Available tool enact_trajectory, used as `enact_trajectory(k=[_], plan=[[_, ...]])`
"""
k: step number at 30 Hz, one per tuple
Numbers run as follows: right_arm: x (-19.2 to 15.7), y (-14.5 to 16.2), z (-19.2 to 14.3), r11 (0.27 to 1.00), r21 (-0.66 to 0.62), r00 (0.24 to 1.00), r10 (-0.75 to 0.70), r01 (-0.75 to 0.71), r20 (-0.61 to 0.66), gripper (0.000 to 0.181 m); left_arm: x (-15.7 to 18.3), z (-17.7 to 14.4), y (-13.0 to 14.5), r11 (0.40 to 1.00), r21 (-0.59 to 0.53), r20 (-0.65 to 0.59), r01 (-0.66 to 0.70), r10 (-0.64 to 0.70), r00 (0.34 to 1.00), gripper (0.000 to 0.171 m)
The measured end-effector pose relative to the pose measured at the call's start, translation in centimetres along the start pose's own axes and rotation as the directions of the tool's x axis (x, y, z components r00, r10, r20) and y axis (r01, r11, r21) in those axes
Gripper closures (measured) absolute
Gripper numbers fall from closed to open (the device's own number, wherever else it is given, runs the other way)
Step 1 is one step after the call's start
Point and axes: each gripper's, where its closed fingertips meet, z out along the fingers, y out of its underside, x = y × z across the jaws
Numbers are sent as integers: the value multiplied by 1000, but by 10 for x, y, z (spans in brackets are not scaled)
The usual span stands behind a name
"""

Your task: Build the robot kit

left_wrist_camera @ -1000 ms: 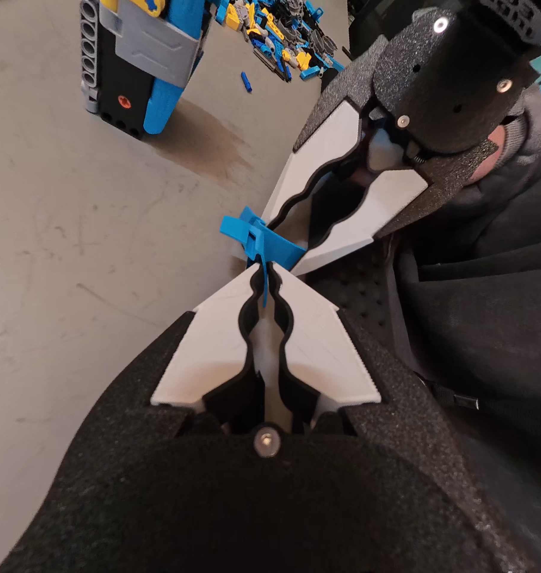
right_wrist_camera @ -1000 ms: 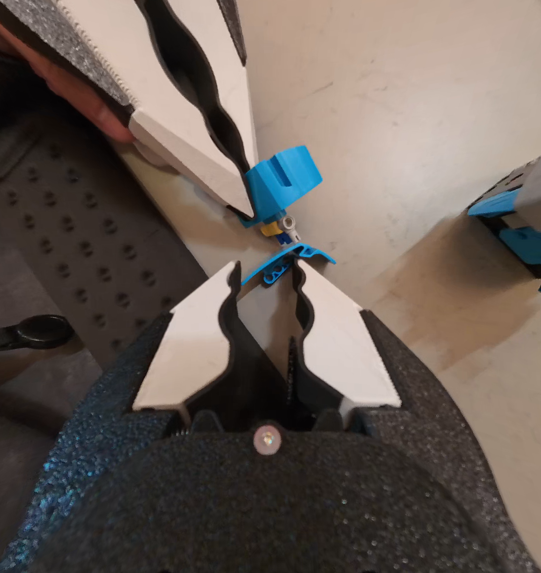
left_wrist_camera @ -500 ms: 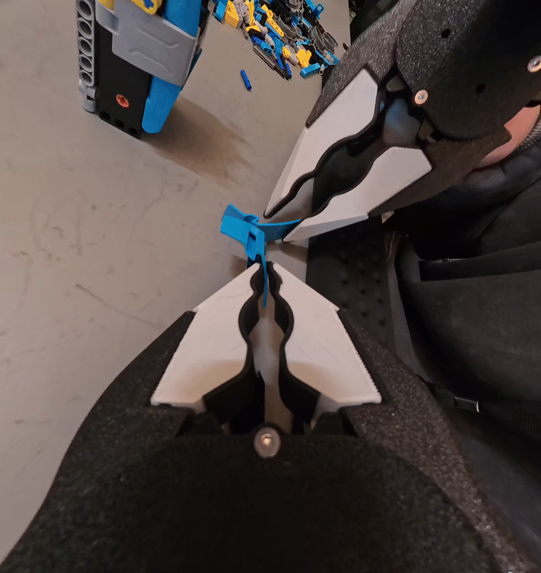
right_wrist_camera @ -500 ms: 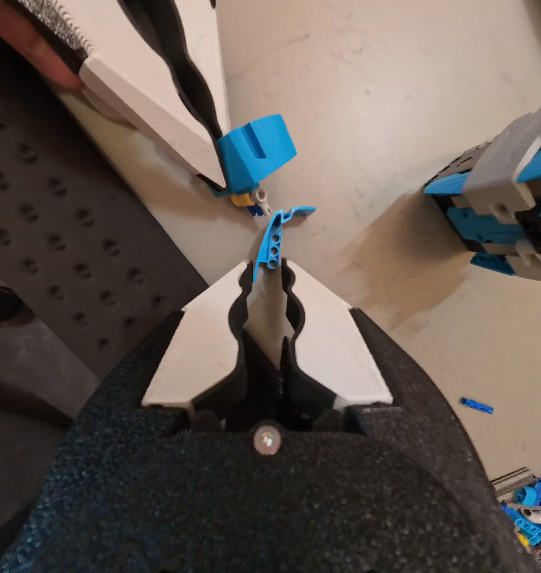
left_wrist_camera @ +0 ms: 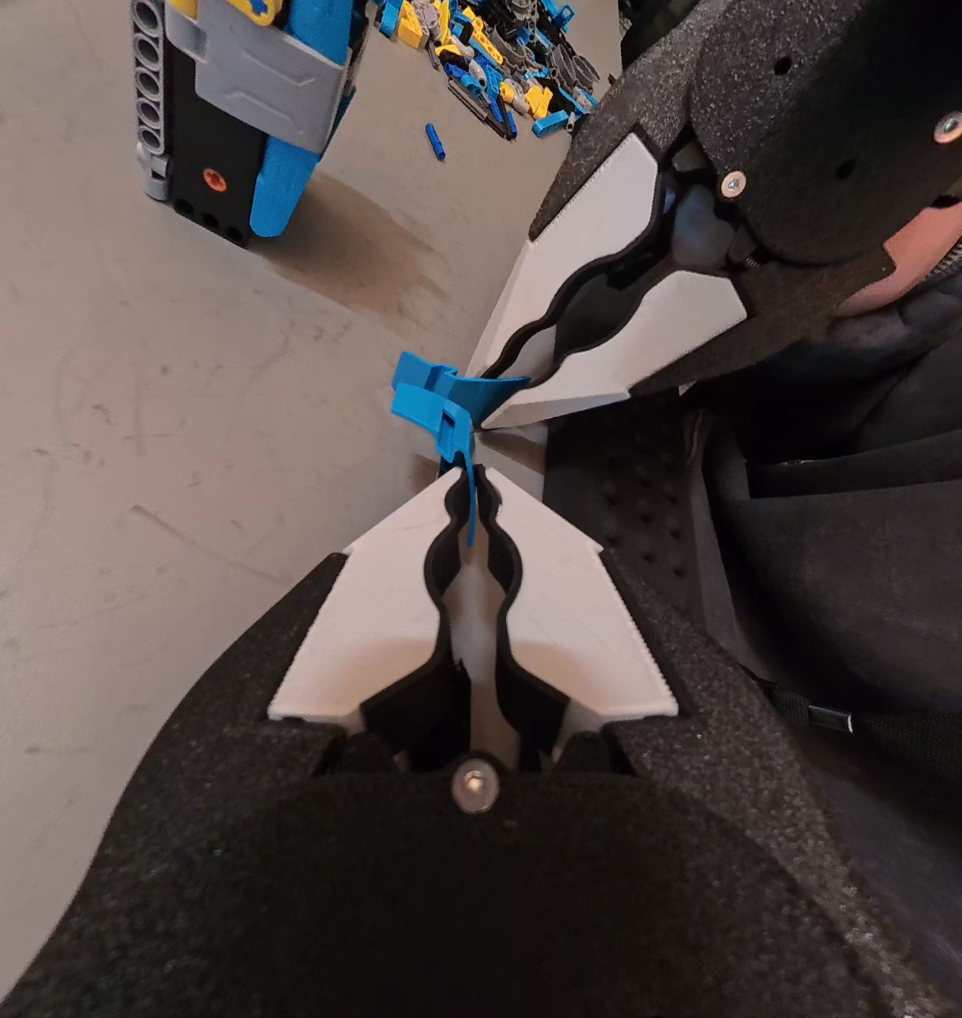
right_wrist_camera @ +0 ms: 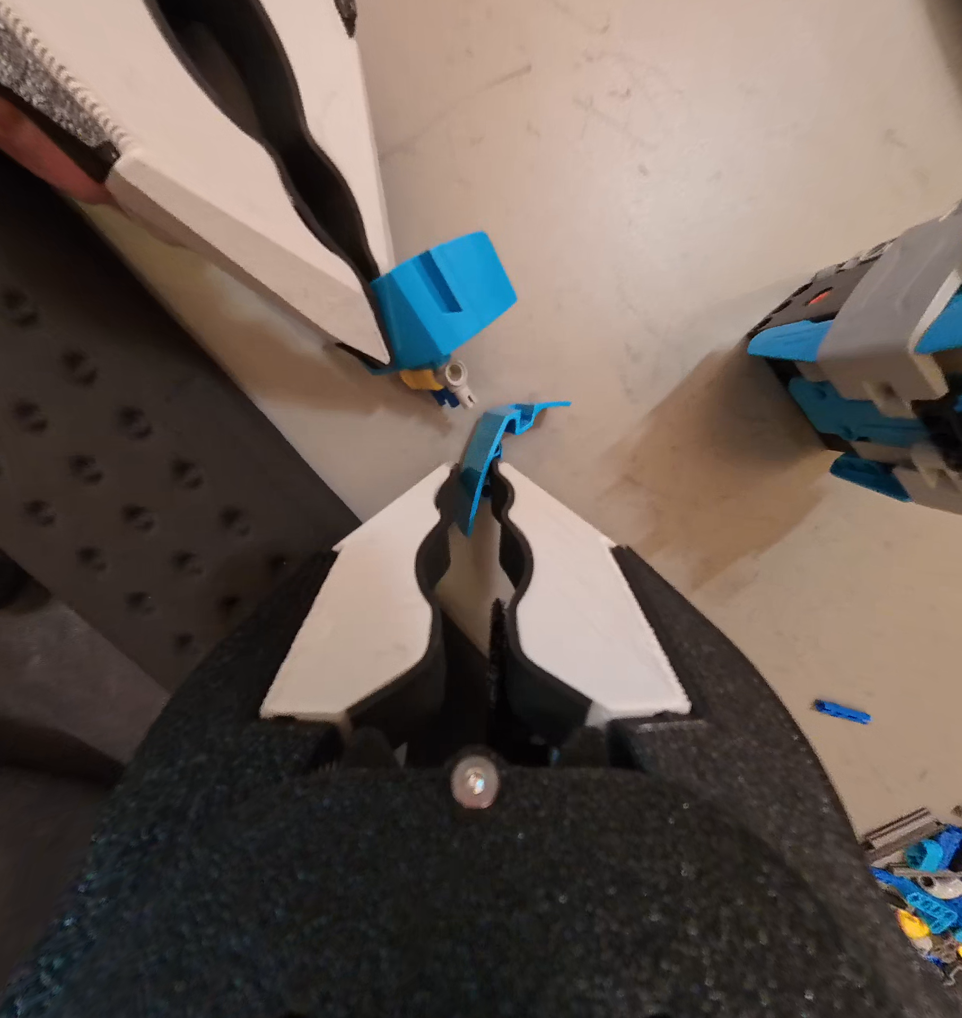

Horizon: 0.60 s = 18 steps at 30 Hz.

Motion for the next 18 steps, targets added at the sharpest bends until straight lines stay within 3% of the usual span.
enact_trajectory(k=[8,11,12,15,18], plan=[[2,-4,2,996,20,985,80,-84,151,175,0,-2,-2,1000,13,-5,0,0,1000,171],[4,-7,1,994,53,977,79,-91,199,176,3,-10,-13,996,91,-25,-18,21,999,171],[7,-14,-3,988,116,975,71,-97,209,176,7,-15,-20,991,137,-61,-7,15,998,171],[3,-49,-39,888,396,905,49,-233,422,178,12,-38,-40,957,274,-189,93,-41,981,171],[8,-74,-77,688,609,808,-55,-395,587,179,10,-58,-56,904,367,-314,218,-100,944,171]])
